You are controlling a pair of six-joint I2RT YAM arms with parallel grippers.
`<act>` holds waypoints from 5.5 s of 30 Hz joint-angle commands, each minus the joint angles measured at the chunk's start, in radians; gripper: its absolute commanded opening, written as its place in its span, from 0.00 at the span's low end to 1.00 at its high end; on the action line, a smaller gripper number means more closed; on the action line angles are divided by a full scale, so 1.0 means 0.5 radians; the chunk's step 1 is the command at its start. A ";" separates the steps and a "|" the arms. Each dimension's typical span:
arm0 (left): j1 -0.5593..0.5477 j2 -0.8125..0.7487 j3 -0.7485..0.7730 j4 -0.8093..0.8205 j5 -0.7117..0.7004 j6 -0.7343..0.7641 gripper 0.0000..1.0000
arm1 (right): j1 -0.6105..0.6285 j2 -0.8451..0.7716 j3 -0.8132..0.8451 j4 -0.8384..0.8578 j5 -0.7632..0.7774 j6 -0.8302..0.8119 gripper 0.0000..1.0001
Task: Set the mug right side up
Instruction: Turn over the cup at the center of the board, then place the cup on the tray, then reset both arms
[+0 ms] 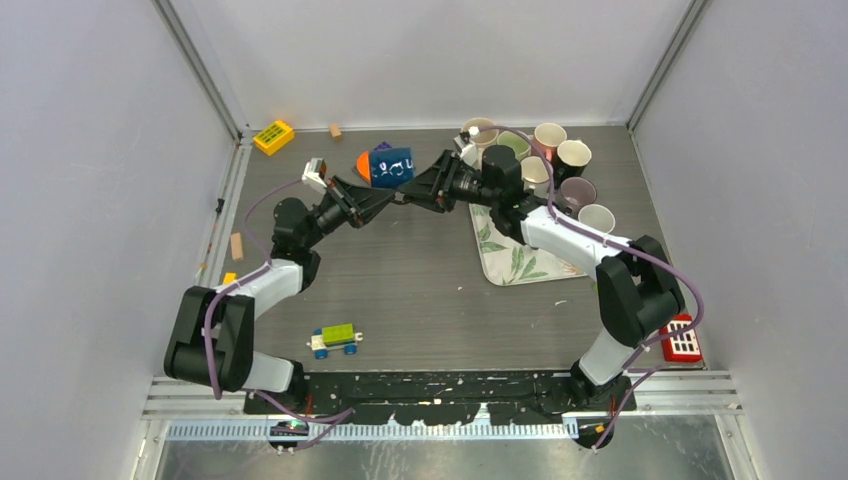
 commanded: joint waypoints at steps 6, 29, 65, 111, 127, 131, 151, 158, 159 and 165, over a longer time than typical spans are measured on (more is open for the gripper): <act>-0.088 0.056 0.049 0.402 -0.027 -0.047 0.00 | 0.032 0.036 0.068 0.253 -0.044 0.125 0.36; -0.105 0.157 -0.011 0.711 -0.035 -0.220 0.00 | 0.036 -0.054 -0.041 0.367 -0.044 0.083 0.01; -0.210 0.137 0.043 -0.632 0.072 0.556 0.80 | 0.089 -0.442 0.113 -1.267 0.699 -1.006 0.01; -0.212 -0.292 0.340 -2.071 -0.296 1.455 0.86 | 0.092 -0.849 -0.519 -1.800 1.959 -1.168 0.01; -0.212 -0.371 0.322 -2.172 -0.342 1.489 0.86 | 0.092 -0.699 -0.596 -1.674 1.953 -1.165 0.08; -0.212 -0.353 0.318 -2.140 -0.290 1.486 0.86 | 0.092 -0.669 -0.627 -1.631 1.957 -1.175 0.17; -0.212 -0.390 0.386 -2.227 -0.157 1.609 0.89 | 0.092 -0.770 -0.515 -1.806 1.954 -1.189 0.79; -0.215 -0.498 0.518 -2.392 -0.226 1.737 1.00 | 0.092 -1.002 -0.337 -1.982 1.995 -1.206 1.00; -0.215 -0.521 0.541 -2.423 -0.243 1.757 1.00 | 0.091 -1.040 -0.299 -1.987 1.997 -1.213 1.00; -0.215 -0.663 0.696 -2.606 -0.391 1.889 1.00 | 0.089 -1.259 -0.181 -1.823 1.923 -1.256 1.00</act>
